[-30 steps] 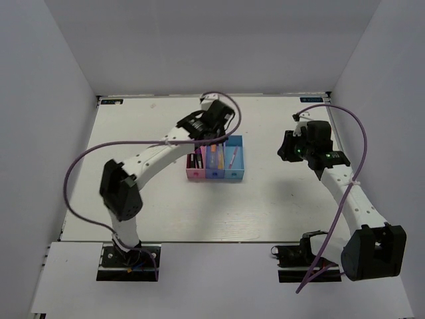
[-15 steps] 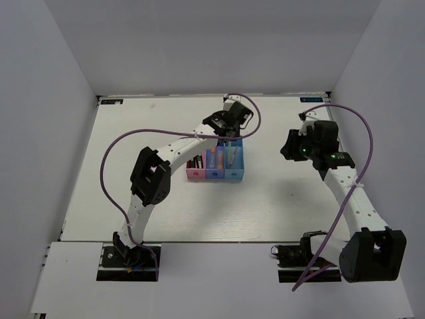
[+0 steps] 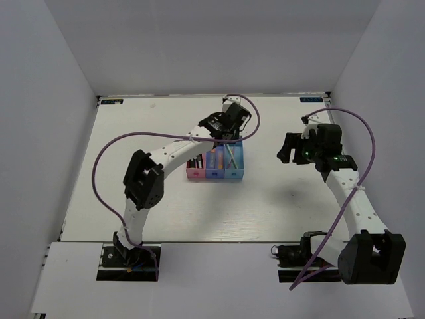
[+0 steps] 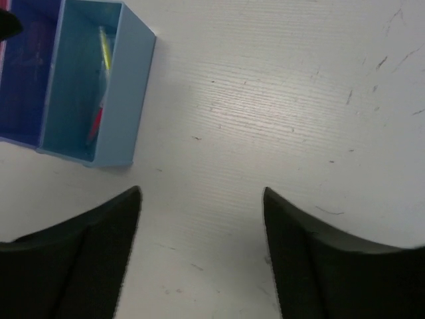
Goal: Sort the stationery into containers
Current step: Reset both arms
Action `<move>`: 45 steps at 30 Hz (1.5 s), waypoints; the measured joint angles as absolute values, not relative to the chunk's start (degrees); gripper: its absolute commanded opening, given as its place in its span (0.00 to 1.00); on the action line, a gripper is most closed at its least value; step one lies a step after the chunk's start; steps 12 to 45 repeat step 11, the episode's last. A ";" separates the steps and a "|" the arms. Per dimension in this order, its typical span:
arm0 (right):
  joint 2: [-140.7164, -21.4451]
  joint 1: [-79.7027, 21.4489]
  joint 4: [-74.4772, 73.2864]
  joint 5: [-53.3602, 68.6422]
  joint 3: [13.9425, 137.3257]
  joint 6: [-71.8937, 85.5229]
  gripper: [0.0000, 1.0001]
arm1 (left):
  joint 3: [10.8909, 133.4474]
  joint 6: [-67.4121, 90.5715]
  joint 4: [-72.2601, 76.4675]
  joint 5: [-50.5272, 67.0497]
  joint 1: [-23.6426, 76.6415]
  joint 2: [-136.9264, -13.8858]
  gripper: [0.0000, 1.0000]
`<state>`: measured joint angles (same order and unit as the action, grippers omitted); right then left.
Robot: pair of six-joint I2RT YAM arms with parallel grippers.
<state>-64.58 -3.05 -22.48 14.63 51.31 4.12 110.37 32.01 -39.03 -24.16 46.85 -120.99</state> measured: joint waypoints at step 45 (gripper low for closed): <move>-54.68 -3.01 -25.76 10.28 47.81 4.67 0.90 | 62.08 27.62 -35.51 -16.23 45.74 -63.70 1.00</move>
